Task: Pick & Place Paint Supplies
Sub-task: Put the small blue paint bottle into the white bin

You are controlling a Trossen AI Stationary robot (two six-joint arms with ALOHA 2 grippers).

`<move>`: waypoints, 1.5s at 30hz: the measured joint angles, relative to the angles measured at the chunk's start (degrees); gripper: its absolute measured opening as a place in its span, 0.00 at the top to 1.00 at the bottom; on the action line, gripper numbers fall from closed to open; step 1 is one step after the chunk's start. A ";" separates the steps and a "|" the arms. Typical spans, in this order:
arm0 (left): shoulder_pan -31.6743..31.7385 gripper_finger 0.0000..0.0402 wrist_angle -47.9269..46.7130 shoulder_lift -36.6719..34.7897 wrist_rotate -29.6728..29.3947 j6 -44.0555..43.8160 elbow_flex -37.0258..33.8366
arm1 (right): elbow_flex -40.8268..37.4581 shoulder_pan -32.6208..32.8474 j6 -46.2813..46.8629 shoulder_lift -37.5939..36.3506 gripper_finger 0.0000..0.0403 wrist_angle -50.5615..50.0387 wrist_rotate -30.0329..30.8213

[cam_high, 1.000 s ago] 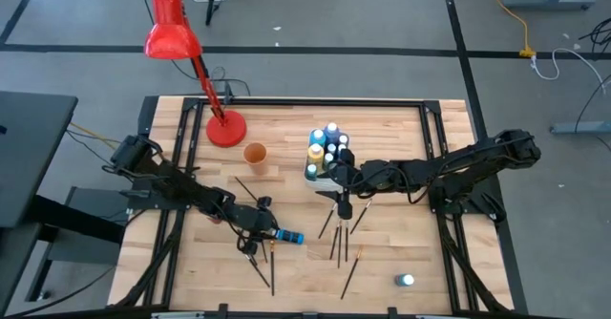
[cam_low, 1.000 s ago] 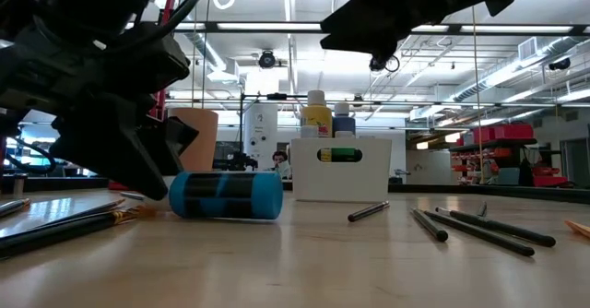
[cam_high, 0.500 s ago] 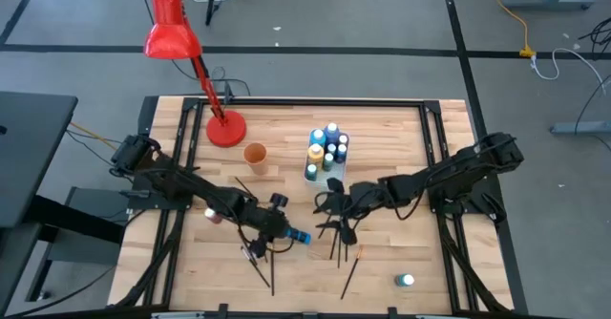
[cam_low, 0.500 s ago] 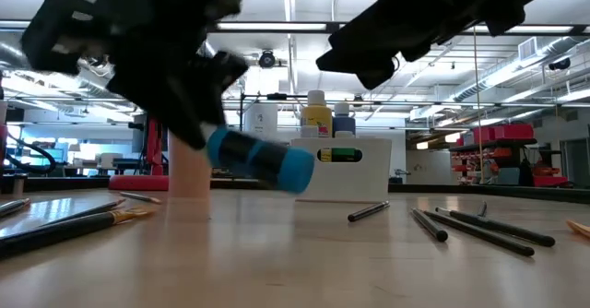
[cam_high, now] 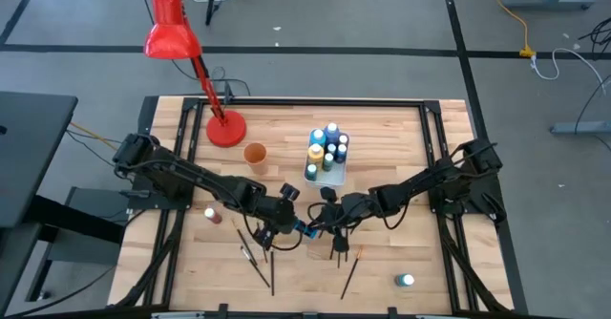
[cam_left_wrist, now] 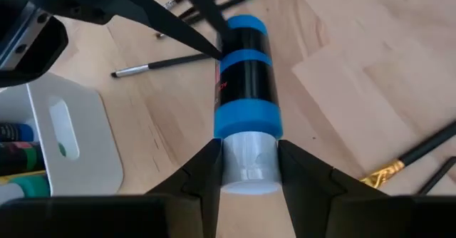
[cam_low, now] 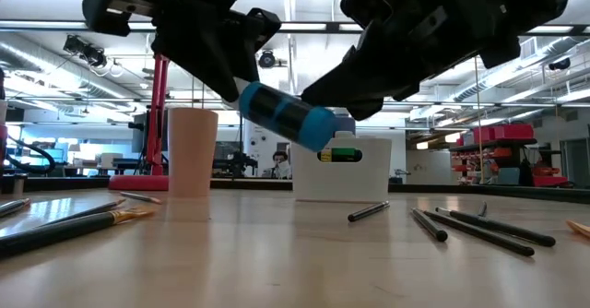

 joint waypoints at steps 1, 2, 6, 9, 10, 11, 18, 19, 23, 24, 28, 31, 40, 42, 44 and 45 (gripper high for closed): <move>0.10 0.69 0.00 0.00 -0.09 0.50 0.00 | 0.00 0.01 -0.01 0.00 0.94 -0.05 1.01; 0.15 0.69 0.01 0.00 -0.10 1.31 0.00 | 0.00 0.01 -0.03 -0.01 0.96 -0.05 2.23; 0.19 0.69 0.12 0.00 -0.71 3.81 0.00 | 0.00 -0.72 -0.67 -0.01 0.99 -0.06 3.34; 0.21 0.69 0.40 0.00 -0.79 4.56 0.00 | -0.02 -1.44 -0.82 -0.01 0.98 -0.14 3.49; 0.21 0.69 0.59 0.00 -1.05 4.58 0.00 | -0.04 -1.64 -0.82 -0.01 0.98 -0.27 3.53; 0.21 0.69 0.89 0.00 -1.12 4.59 0.00 | -0.06 -1.81 -0.85 -0.01 0.99 -0.33 3.52; 0.18 0.69 1.28 -0.04 -3.10 4.53 0.21 | -0.09 -1.33 -1.58 -1.50 0.99 -0.06 2.84; 0.19 0.69 1.47 -0.04 -3.17 4.53 0.22 | -0.09 -1.06 -1.94 -2.21 0.99 0.25 2.87; 0.21 0.69 1.40 -0.04 -3.41 4.48 0.22 | -0.04 -0.32 -3.00 -4.33 1.00 1.59 1.28; 0.21 0.69 1.41 -0.04 -3.41 4.45 0.22 | -0.04 -0.26 -2.82 -4.34 1.00 2.32 0.11; 0.21 0.69 1.83 -0.04 -3.39 4.56 0.22 | 0.03 -0.26 -1.45 -3.43 1.00 0.98 -2.17; 0.21 0.69 3.42 -0.04 -3.38 4.71 0.22 | -0.07 -0.28 -0.04 -2.80 1.00 -2.27 -0.07; 0.21 0.69 9.90 -0.07 -4.04 9.58 0.13 | -0.04 -0.32 -0.62 -2.24 1.00 -4.64 3.69; 0.23 0.69 11.39 -0.07 -3.93 10.32 0.13 | -0.04 -0.32 -1.31 -2.24 1.00 -5.26 5.31; 0.21 0.69 12.97 -0.07 -3.50 10.63 0.13 | -0.04 -0.36 -1.36 -2.24 1.00 -5.37 6.08; 0.21 0.69 13.31 -0.07 -3.50 10.62 0.13 | -0.04 -0.43 -1.37 -2.24 1.00 -5.38 5.92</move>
